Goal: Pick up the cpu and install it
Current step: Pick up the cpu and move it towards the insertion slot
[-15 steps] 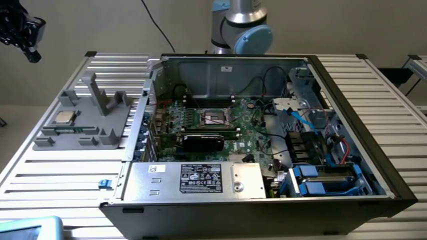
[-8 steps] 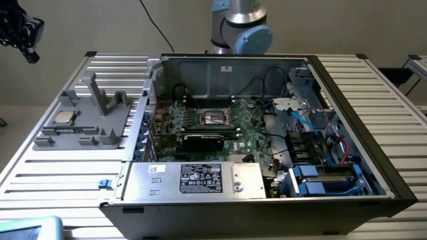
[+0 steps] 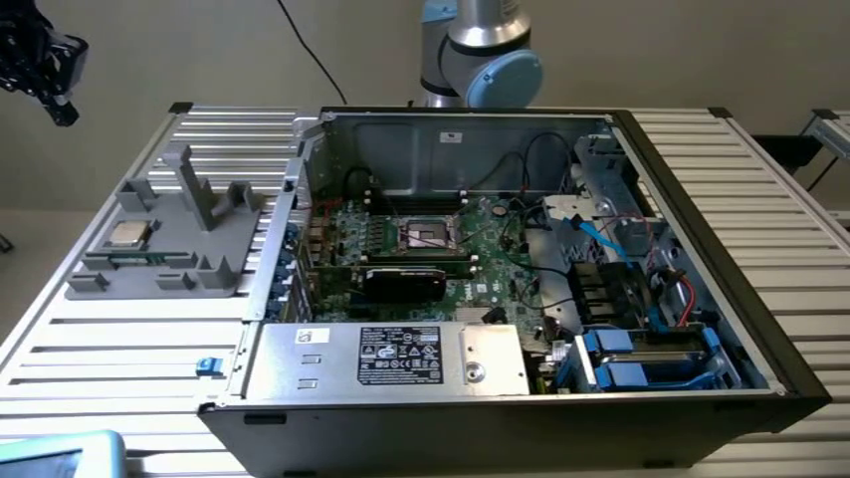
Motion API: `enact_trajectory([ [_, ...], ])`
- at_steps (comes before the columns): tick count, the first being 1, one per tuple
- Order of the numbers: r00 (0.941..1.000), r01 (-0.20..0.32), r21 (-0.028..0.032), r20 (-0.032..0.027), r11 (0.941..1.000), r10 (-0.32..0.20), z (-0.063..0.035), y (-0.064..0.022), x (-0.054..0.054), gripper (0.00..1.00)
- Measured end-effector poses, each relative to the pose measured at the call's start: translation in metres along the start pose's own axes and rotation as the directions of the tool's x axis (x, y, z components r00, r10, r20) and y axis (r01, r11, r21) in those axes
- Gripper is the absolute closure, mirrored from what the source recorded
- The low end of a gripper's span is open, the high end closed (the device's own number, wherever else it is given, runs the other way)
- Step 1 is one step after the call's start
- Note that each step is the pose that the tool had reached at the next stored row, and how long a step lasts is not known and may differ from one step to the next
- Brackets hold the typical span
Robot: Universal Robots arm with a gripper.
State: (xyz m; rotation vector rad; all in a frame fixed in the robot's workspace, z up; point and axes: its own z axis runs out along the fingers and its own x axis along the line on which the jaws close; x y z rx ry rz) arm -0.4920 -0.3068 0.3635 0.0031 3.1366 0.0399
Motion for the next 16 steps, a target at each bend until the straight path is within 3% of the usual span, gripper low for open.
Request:
enact_trajectory([
  [8,1.0000,0.000,0.0000,0.0000,1.0000,0.000,0.0000,0.0000,0.0000,0.87],
  [11,1.0000,0.000,0.0000,0.0000,1.0000,0.000,0.0000,0.0000,0.0000,0.69],
  [12,1.0000,0.000,0.0000,0.0000,1.0000,0.000,0.0000,0.0000,0.0000,0.69],
  [15,1.0000,0.000,0.0000,-0.0001,1.0000,0.000,0.0000,0.0000,0.0000,0.51],
  [16,1.0000,0.000,0.0000,0.0000,1.0000,0.000,0.0000,0.0000,0.0000,0.51],
])
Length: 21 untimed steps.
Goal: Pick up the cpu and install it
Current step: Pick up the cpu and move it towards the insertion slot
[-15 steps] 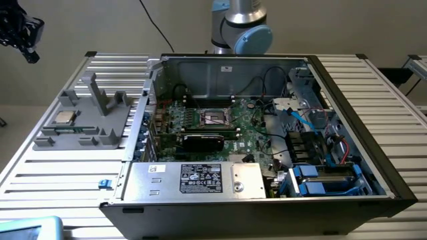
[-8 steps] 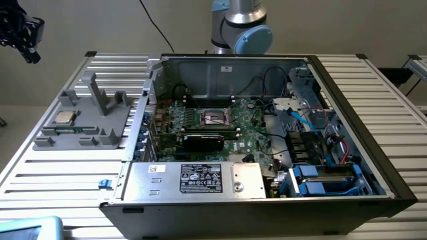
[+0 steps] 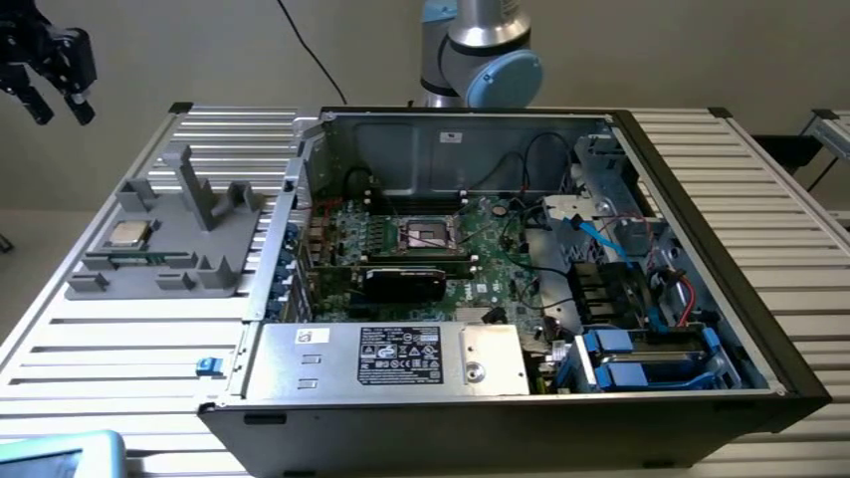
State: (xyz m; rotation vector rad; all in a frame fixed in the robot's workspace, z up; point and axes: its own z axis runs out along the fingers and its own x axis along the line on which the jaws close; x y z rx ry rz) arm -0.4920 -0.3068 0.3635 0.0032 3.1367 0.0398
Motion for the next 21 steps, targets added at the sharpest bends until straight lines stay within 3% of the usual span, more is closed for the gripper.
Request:
enact_trajectory([
  [1,1.0000,0.000,0.0000,0.0000,1.0000,0.000,0.0000,0.0000,0.000,0.45],
  [3,1.0000,0.000,0.0003,-0.0001,1.0000,0.000,0.0002,0.0000,0.000,0.45],
  [4,1.0000,0.000,0.0042,-0.0008,1.0000,0.000,0.0009,0.0001,0.000,0.39],
  [5,1.0000,0.000,0.0108,-0.0036,0.9999,0.000,0.0012,0.0000,0.000,0.39],
  [8,0.9999,0.000,0.0398,-0.0145,0.9992,0.000,0.0018,-0.0001,0.000,0.39],
  [9,0.9999,0.000,0.0444,-0.0150,0.9990,0.001,0.0029,-0.0001,0.000,0.39],
  [18,0.9999,0.000,0.0435,-0.0158,0.9991,0.001,0.0191,-0.0034,0.000,0.39],
  [21,0.9999,0.000,0.0368,-0.0159,0.9993,0.000,0.0243,-0.0054,0.000,0.39],
])
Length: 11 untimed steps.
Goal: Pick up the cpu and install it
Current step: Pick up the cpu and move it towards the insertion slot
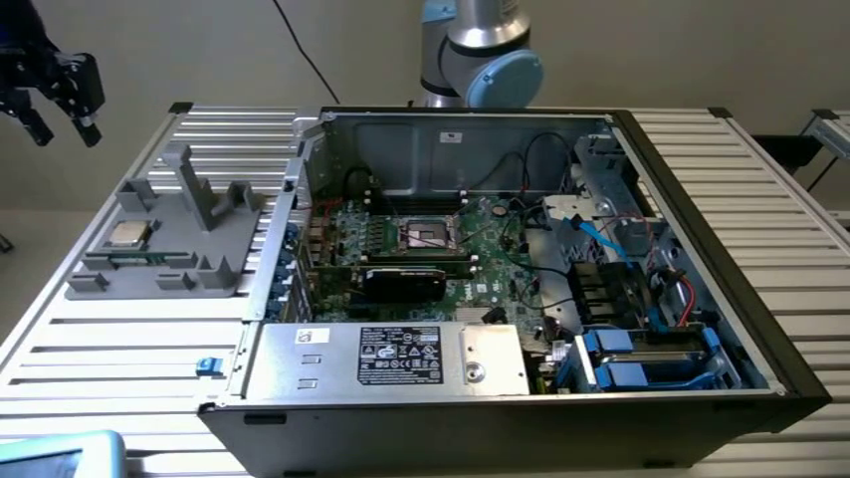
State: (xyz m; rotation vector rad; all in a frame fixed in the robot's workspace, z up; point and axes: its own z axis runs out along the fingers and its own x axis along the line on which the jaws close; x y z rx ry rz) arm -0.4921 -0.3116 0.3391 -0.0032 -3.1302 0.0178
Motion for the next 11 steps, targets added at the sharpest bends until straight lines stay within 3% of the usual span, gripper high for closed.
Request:
enact_trajectory([
  [6,1.0000,0.000,-0.0212,-0.0001,0.9998,0.000,0.0100,-0.0014,0.000,0.39],
  [11,1.0000,0.000,-0.0219,-0.0001,0.9998,0.000,0.0190,-0.0023,0.001,0.39],
])
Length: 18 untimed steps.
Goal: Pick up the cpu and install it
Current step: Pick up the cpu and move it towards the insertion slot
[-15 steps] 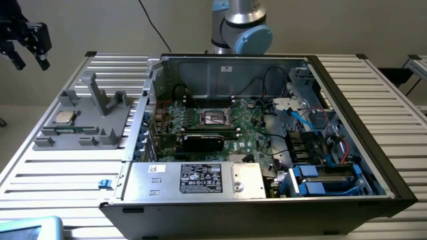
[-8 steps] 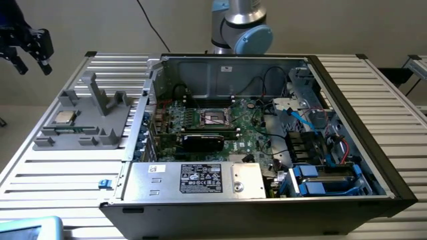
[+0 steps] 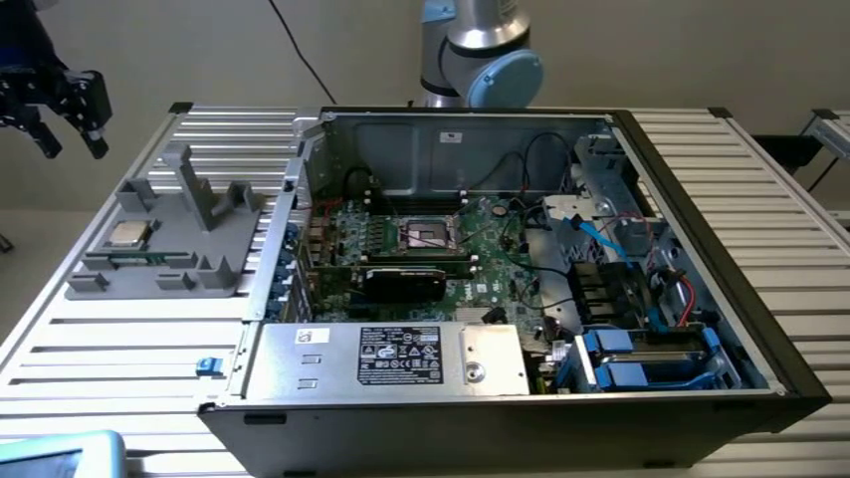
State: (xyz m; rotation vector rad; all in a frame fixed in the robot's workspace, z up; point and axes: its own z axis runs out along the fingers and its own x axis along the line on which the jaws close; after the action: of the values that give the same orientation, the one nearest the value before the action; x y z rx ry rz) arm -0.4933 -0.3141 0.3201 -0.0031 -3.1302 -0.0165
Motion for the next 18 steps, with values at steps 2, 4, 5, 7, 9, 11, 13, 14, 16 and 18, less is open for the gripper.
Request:
enact_trajectory([
  [2,1.0000,0.000,0.0000,0.0000,1.0000,0.000,0.0036,-0.0004,0.000,0.39],
  [4,1.0000,0.000,-0.0001,0.0001,1.0000,0.000,0.0072,-0.0011,0.000,0.39],
  [5,1.0000,0.000,0.0000,0.0000,1.0000,0.000,0.0092,-0.0014,0.000,0.39],
  [7,1.0000,0.000,0.0000,0.0000,1.0000,0.000,0.0127,-0.0020,0.000,0.39],
  [9,1.0000,0.000,0.0000,0.0000,1.0000,0.000,0.0163,-0.0029,0.000,0.38],
  [11,1.0000,0.000,-0.0001,0.0000,1.0000,0.000,0.0199,-0.0045,0.000,0.31],
  [13,1.0000,0.000,0.0000,0.0000,1.0000,0.000,0.0236,-0.0066,0.000,0.31],
  [14,1.0000,0.000,0.0000,0.0000,1.0000,0.000,0.0254,-0.0077,0.000,0.31],
  [16,1.0000,0.000,0.0000,0.0000,1.0000,0.000,0.0291,-0.0098,0.000,0.31],
  [18,1.0000,0.000,0.0000,0.0000,1.0000,0.000,0.0327,-0.0119,0.000,0.31],
])
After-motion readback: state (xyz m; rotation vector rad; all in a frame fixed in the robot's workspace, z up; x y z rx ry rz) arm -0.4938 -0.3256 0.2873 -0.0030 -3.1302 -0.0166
